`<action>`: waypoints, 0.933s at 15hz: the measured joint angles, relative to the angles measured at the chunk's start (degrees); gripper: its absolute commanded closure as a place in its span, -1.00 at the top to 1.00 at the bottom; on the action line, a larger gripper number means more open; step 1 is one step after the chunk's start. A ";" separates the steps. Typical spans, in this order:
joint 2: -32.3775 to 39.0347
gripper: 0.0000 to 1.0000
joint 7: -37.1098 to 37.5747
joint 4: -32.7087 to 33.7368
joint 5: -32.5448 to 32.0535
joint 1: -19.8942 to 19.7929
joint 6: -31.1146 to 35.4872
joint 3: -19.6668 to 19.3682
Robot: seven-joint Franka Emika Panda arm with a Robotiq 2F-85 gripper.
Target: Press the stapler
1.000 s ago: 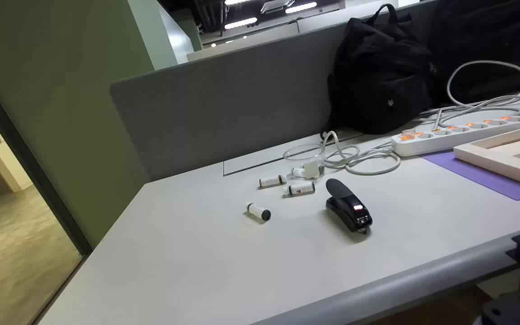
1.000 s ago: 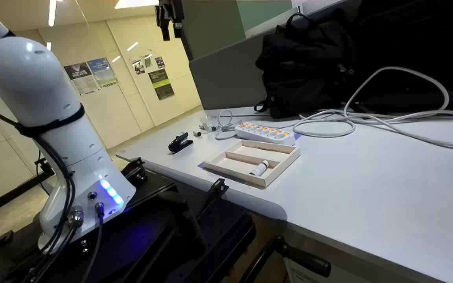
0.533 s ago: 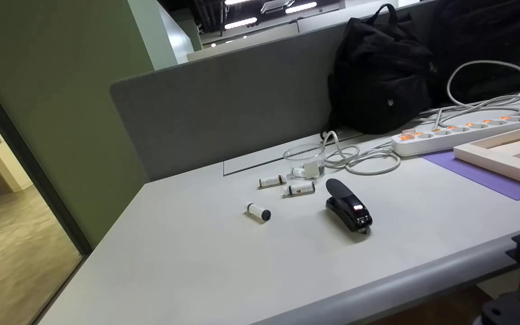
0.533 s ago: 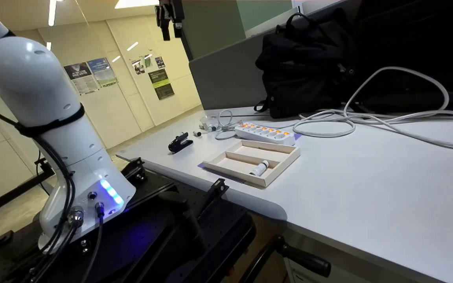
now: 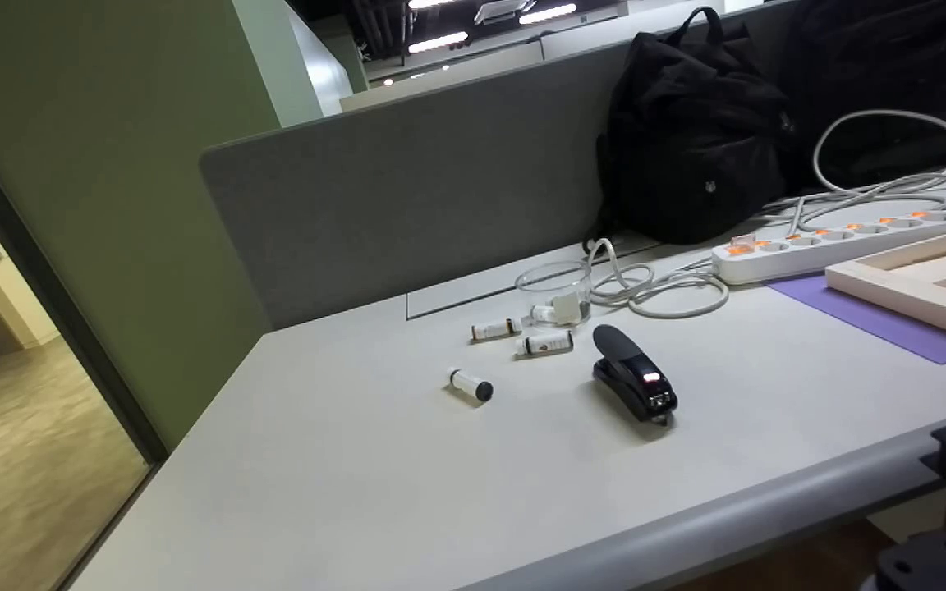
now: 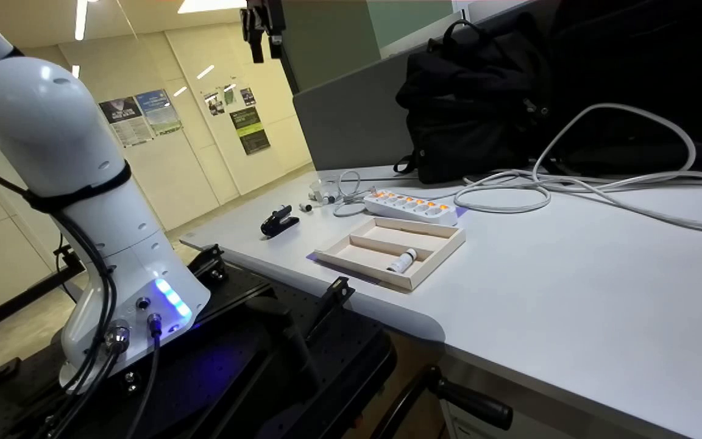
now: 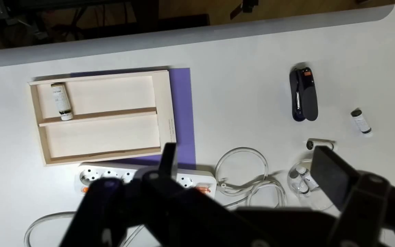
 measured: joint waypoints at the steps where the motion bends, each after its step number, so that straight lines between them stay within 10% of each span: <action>1: 0.00 1.00 -0.08 -0.01 0.00 -0.01 0.00 0.03; 6: 2.28 1.00 1.04 -0.35 1.61 1.57 6.62 4.92; 7: 3.28 0.50 1.71 -0.58 2.10 2.80 8.92 7.10; 14: 13.36 -0.38 6.88 -1.73 1.85 14.24 27.24 21.98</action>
